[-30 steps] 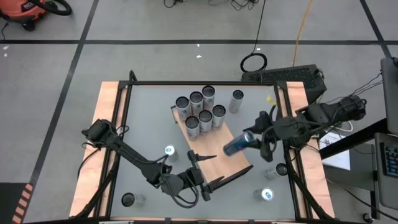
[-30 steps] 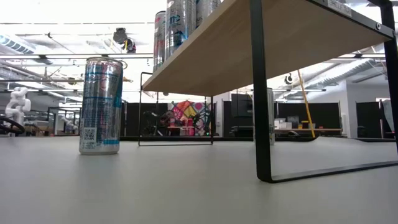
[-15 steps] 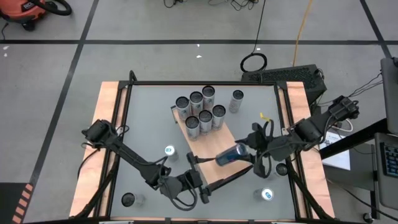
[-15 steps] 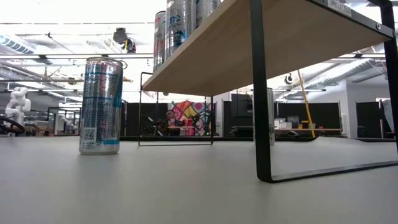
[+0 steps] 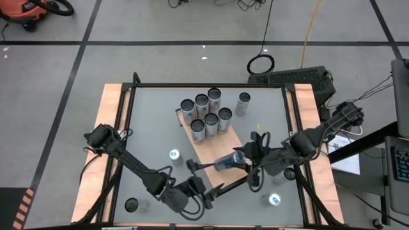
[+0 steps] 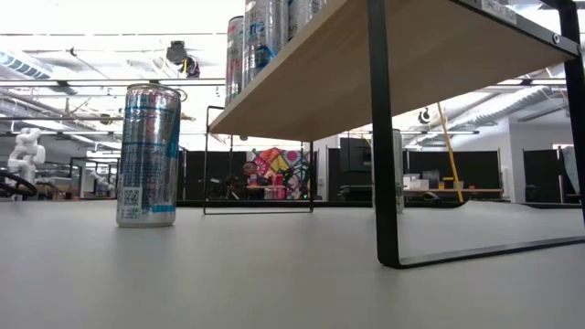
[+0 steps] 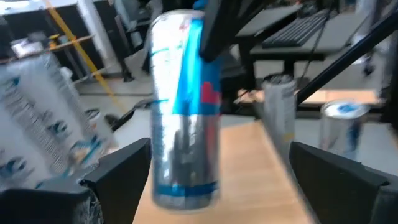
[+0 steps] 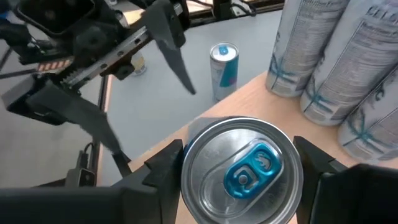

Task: Place canned beverage on shelf
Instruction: Put the top right blue soda can on the shelf

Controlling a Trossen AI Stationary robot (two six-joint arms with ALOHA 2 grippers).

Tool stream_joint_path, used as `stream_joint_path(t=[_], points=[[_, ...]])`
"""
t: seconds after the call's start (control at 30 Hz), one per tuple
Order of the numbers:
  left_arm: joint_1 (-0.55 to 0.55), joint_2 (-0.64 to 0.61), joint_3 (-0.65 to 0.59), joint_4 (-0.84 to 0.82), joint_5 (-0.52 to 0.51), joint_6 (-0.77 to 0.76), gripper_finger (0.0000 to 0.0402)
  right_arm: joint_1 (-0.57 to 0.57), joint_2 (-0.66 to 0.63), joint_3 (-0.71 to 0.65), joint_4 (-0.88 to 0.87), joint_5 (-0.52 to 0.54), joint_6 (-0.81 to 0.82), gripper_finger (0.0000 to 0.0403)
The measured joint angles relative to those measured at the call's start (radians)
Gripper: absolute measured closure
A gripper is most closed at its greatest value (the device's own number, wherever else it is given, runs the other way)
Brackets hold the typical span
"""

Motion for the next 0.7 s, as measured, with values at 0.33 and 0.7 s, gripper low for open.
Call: stream_joint_path(t=[0.33,0.7], points=[[0.007,0.031,0.0,-0.104,-0.053,-0.096,0.002,0.001,0.044,0.0,0.132,0.0,-0.034,0.0234],[0.015,0.034,-0.001,-0.112,-0.103,-0.119,0.0024,0.002,0.053,0.0,0.172,0.001,-0.054,0.0234]])
